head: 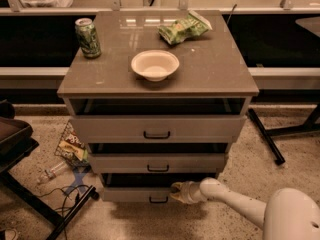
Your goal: Open bottom drawer
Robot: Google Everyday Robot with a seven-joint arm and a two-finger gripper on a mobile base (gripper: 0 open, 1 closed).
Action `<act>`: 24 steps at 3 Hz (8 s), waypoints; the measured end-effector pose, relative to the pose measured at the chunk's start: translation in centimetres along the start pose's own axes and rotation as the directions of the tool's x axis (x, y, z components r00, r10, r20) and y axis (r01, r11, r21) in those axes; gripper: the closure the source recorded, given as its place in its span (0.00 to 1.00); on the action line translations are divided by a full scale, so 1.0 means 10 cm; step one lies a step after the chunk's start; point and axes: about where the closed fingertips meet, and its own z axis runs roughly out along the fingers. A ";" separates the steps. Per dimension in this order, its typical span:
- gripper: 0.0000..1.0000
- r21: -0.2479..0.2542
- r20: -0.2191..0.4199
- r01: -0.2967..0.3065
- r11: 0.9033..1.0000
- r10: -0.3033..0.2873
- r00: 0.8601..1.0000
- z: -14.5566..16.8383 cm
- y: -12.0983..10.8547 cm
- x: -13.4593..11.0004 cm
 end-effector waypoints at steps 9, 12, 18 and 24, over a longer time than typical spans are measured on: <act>1.00 -0.048 -0.006 -0.078 0.996 0.078 0.997 -0.53 0.81 0.21; 1.00 -0.127 -0.040 -0.096 0.987 0.091 0.995 -0.74 1.36 0.32; 1.00 -0.233 -0.151 0.121 0.965 -0.159 0.976 -0.93 1.27 -0.82; 1.00 -0.315 -0.257 -0.073 0.946 -0.011 0.966 0.16 1.61 0.23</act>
Offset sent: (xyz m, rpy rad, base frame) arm -0.4298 -0.1387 0.0089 -0.0181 0.4132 -0.0224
